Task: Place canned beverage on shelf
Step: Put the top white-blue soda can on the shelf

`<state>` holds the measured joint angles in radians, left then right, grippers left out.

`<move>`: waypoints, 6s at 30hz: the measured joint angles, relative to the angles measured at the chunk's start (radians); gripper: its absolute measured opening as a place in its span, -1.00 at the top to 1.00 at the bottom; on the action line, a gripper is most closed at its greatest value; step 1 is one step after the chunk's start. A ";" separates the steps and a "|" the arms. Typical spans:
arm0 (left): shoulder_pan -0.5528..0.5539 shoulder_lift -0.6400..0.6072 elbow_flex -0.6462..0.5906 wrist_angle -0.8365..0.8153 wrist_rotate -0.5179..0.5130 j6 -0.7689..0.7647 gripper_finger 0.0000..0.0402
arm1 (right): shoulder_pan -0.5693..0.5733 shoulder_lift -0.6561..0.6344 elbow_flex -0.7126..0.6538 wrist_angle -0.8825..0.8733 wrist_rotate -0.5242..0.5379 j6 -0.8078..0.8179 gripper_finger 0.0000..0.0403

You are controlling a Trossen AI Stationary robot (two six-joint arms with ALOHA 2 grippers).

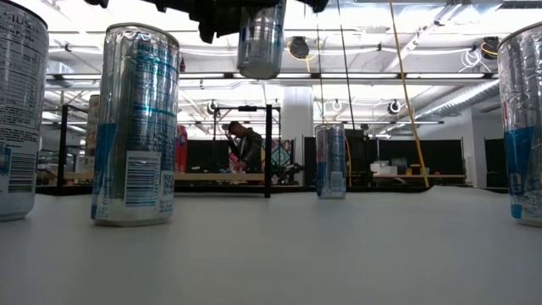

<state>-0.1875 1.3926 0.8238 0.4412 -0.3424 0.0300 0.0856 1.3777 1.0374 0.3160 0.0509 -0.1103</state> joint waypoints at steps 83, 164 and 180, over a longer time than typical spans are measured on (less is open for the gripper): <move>-0.160 -0.310 0.001 -0.787 -0.209 -0.253 -0.70 | -0.606 0.562 0.608 0.016 -0.655 -0.014 0.20; -0.136 -0.348 -0.077 -0.771 -0.238 -0.313 -0.29 | -0.651 0.834 0.736 0.003 -0.549 -0.099 0.19; -0.136 -0.348 -0.077 -0.772 -0.238 -0.313 -0.29 | -0.653 0.834 0.736 -0.022 -0.545 -0.065 -0.09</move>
<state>-0.3237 1.0447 0.7464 -0.3305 -0.5804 -0.2827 -0.5675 2.2120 1.7737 0.2940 -0.4938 -0.1755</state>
